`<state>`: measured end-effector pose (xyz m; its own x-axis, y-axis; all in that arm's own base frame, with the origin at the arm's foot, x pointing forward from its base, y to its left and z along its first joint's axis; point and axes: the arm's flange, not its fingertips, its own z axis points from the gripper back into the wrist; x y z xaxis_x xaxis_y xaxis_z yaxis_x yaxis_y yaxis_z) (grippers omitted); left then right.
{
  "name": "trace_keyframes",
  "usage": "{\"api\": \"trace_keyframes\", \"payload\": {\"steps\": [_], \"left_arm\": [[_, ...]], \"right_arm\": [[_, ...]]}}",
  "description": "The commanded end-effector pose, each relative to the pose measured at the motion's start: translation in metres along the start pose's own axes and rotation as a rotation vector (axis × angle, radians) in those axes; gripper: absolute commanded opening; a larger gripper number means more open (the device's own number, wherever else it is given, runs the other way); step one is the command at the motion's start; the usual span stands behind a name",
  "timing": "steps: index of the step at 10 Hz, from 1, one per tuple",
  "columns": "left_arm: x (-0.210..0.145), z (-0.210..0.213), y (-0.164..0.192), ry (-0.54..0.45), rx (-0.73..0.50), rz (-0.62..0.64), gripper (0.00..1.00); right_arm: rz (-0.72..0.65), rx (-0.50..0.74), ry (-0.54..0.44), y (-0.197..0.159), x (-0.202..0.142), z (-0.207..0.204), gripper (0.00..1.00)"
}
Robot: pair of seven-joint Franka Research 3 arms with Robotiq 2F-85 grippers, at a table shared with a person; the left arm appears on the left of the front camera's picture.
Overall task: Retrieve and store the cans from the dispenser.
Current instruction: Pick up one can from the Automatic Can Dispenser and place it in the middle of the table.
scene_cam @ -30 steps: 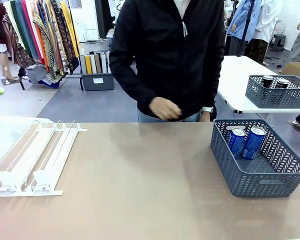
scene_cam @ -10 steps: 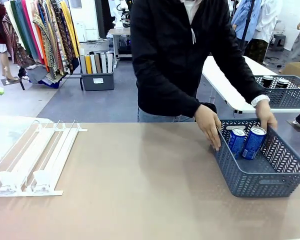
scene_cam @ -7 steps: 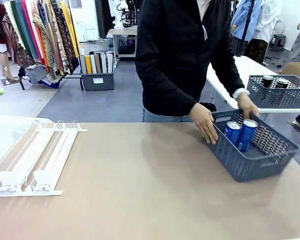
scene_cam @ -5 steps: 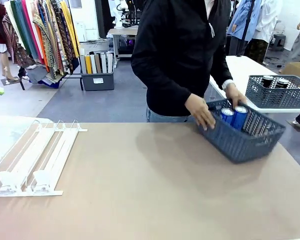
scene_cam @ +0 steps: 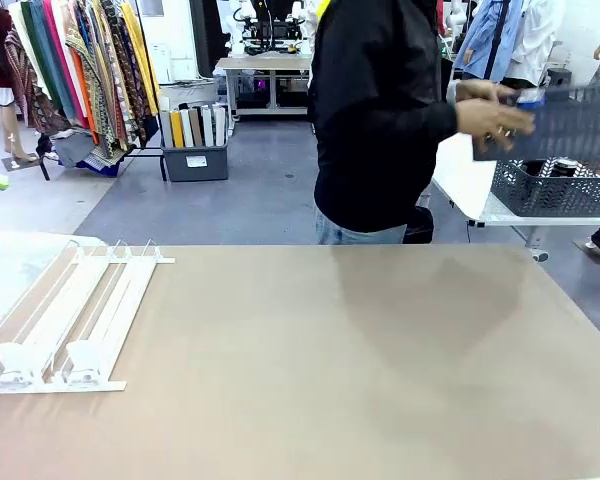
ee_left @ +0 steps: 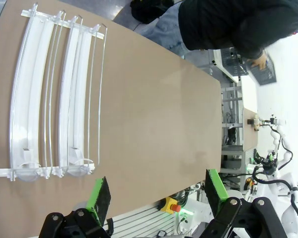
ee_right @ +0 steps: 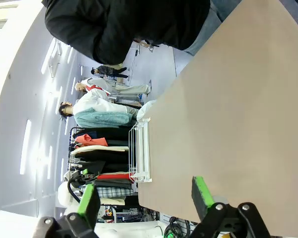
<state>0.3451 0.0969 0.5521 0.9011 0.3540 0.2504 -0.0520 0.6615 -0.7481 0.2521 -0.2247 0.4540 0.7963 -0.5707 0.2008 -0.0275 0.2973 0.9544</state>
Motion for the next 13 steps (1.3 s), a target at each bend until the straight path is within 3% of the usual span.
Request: {"api": "trace_keyframes", "payload": {"steps": [1,13], "left_arm": [[0.0017,0.0016,0.0008,0.001,-0.021,0.001,1.0],[0.0017,0.0016,0.0008,0.001,-0.021,0.001,1.0]], "right_arm": [[-0.001,0.015,-0.008,0.0032,0.001,-0.0002,1.0],[-0.001,0.015,-0.008,0.0032,0.001,-0.0002,1.0]]}}
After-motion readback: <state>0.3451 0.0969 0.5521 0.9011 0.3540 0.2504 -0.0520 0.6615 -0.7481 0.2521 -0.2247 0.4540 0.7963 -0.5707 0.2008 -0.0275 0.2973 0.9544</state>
